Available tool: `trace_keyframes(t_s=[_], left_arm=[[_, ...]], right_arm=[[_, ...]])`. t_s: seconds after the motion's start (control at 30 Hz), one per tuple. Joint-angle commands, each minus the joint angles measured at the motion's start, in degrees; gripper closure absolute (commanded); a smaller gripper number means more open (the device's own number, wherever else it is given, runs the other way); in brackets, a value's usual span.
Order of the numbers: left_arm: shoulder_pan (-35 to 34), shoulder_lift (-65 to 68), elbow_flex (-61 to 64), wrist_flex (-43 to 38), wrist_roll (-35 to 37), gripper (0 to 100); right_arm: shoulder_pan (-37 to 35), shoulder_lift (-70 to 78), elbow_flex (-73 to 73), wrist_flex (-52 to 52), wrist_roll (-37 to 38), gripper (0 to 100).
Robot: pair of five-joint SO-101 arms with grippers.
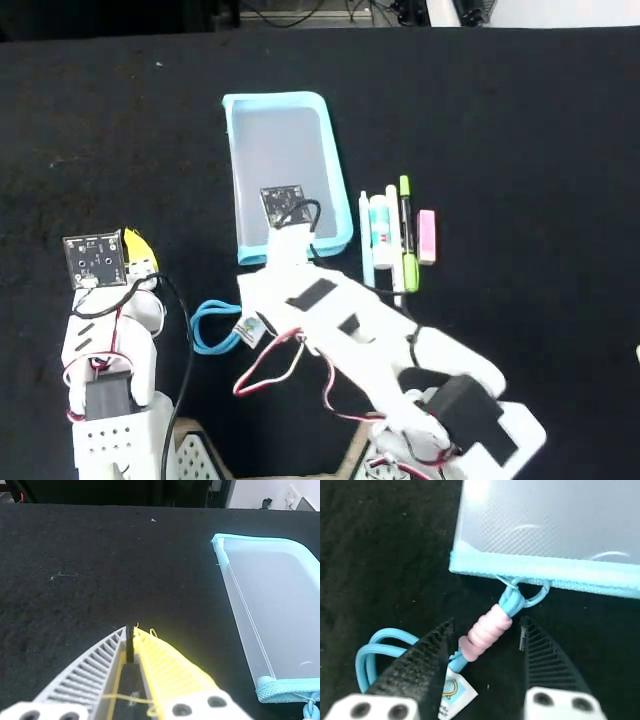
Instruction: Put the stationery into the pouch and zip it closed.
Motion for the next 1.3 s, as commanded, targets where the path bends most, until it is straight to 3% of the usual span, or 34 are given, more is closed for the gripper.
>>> trace_keyframes(t_s=[0.0,0.17,0.5,0.73,0.9,1.03,1.27], left_arm=[[-0.22,-0.44,1.19,0.18,0.26,97],[-0.22,-0.44,1.19,0.35,0.26,97],[-0.31,-0.44,1.19,0.44,0.26,97],[-0.04,-0.44,1.19,0.35,0.26,97],[-0.13,-0.44,1.19,0.44,0.26,97],[-0.31,-0.44,1.19,0.53,0.26,97],[-0.4,-0.44,1.19,0.44,0.26,97]], right_arm=[[2.99,1.1,-5.85,4.57,-0.79,85.7],[8.88,4.18,-10.42,9.93,7.82,95.7],[7.12,5.93,-21.76,27.43,7.56,83.2],[-0.62,7.25,-19.74,20.84,0.88,82.5],[2.11,11.21,-18.24,16.53,-1.32,82.5],[6.42,14.37,-22.37,21.71,-1.32,82.8],[6.68,22.02,-30.73,33.41,2.2,83.4]])
